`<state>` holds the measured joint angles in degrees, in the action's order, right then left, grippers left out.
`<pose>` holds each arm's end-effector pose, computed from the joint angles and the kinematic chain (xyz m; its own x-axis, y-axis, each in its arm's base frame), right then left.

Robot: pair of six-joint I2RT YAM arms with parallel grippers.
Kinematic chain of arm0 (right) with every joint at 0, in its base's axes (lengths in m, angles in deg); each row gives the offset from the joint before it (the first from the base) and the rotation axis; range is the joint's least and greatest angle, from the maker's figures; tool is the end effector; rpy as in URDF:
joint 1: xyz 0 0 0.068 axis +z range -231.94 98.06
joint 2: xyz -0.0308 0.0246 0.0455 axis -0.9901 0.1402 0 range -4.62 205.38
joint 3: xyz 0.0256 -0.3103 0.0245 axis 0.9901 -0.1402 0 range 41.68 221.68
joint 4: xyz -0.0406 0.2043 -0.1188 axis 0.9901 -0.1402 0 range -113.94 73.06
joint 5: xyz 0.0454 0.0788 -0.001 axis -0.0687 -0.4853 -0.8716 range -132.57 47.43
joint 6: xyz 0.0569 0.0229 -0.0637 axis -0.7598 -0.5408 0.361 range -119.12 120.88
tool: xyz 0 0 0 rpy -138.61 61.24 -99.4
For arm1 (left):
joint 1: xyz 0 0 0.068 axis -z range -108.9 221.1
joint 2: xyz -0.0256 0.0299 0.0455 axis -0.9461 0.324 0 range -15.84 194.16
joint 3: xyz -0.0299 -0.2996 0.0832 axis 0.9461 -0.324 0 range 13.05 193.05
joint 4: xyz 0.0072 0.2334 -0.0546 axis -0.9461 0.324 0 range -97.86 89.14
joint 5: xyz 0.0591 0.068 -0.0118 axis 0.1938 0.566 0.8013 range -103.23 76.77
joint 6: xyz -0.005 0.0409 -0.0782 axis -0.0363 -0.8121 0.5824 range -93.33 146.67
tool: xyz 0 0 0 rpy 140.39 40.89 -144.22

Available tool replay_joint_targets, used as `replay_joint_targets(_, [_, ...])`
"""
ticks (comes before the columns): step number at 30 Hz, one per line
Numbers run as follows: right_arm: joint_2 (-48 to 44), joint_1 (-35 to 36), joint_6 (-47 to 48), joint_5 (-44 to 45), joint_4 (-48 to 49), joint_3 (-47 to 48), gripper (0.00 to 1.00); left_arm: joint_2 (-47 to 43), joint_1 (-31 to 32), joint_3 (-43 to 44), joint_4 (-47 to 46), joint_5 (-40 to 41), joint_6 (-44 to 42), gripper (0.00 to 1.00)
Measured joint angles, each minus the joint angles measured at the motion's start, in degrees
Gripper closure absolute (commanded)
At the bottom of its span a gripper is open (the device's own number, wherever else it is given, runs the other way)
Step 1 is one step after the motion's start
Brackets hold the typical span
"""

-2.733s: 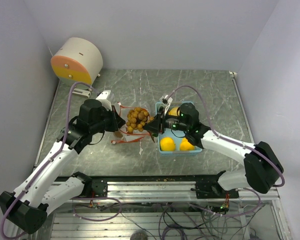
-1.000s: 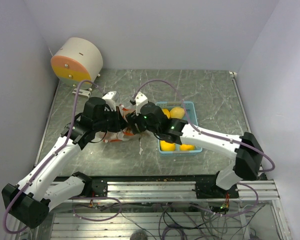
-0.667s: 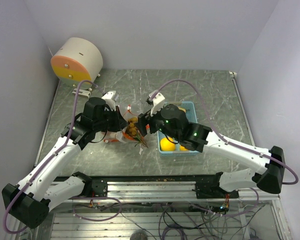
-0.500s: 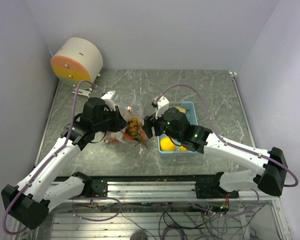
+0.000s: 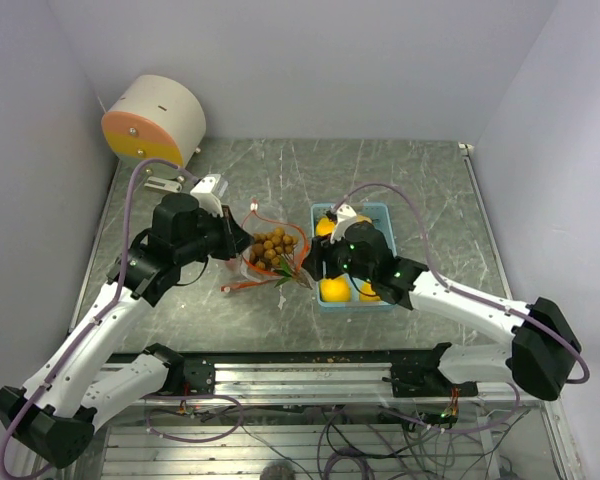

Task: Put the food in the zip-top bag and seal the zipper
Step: Adjust the zipper food storage bag at the center of the board.

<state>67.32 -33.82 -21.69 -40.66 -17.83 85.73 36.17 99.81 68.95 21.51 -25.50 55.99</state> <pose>0.1911 0.2093 0.2790 -0.5748 -0.0665 -0.8156 -0.5459 0.7736 0.3217 0.1549 -0.1038 0.3637 -0.6412 -0.1943 -0.7424 0.3714 0.7680 -0.5218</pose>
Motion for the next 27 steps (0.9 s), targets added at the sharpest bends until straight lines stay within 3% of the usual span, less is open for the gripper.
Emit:
replay_joint_targets(6, [-6.1,-0.1,-2.6,-1.9,4.3,-3.7,0.52,0.1,0.0,0.0,0.0,0.0,0.3,0.93])
replay_joint_targets(14, [-12.2,-0.2,-4.6,-0.9,6.4,-5.8,0.53,0.6,0.0,0.0,0.0,0.0,0.6,0.93])
replay_joint_targets(27, [-1.9,-0.5,-10.2,-2.4,14.0,-5.9,0.54,0.6,0.0,0.0,-0.8,0.0,1.1,0.93])
